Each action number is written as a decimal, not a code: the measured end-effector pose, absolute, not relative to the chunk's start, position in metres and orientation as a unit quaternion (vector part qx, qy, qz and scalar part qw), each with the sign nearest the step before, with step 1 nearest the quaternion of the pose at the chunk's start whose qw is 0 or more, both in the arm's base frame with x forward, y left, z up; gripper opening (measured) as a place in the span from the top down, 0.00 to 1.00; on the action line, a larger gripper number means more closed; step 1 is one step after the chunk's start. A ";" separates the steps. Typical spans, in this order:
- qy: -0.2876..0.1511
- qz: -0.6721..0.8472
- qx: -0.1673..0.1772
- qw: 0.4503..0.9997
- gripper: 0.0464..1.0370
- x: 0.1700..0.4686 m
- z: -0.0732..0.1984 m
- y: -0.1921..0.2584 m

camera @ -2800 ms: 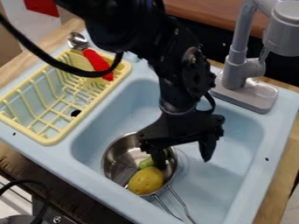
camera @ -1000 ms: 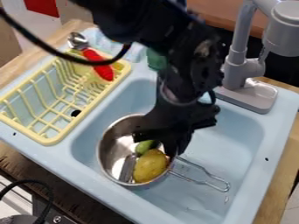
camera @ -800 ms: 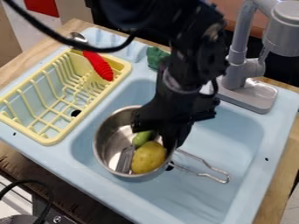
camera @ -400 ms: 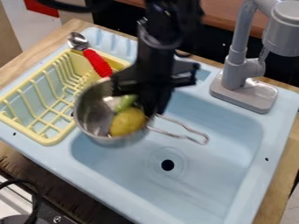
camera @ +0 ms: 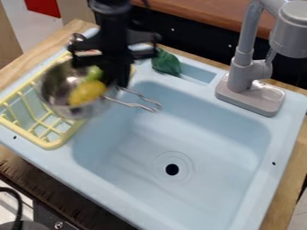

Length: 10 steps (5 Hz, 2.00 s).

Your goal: Put the Silver Pot in The Yellow Basket

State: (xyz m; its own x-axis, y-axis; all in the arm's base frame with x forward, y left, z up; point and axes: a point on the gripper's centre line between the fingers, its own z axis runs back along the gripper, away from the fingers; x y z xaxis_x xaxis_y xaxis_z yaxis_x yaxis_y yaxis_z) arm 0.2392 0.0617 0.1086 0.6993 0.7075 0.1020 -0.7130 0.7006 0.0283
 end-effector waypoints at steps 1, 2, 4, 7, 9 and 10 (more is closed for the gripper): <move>-0.037 0.389 0.040 0.920 0.99 0.240 0.105 0.092; -0.035 0.375 0.052 0.925 0.99 0.240 0.094 0.112; -0.038 0.367 0.047 0.928 0.99 0.239 0.079 0.119; -0.027 0.378 0.045 0.924 0.99 0.226 0.064 0.117; -0.046 0.372 0.061 0.925 0.96 0.224 0.050 0.110; -0.037 0.384 0.061 0.920 0.80 0.222 0.047 0.109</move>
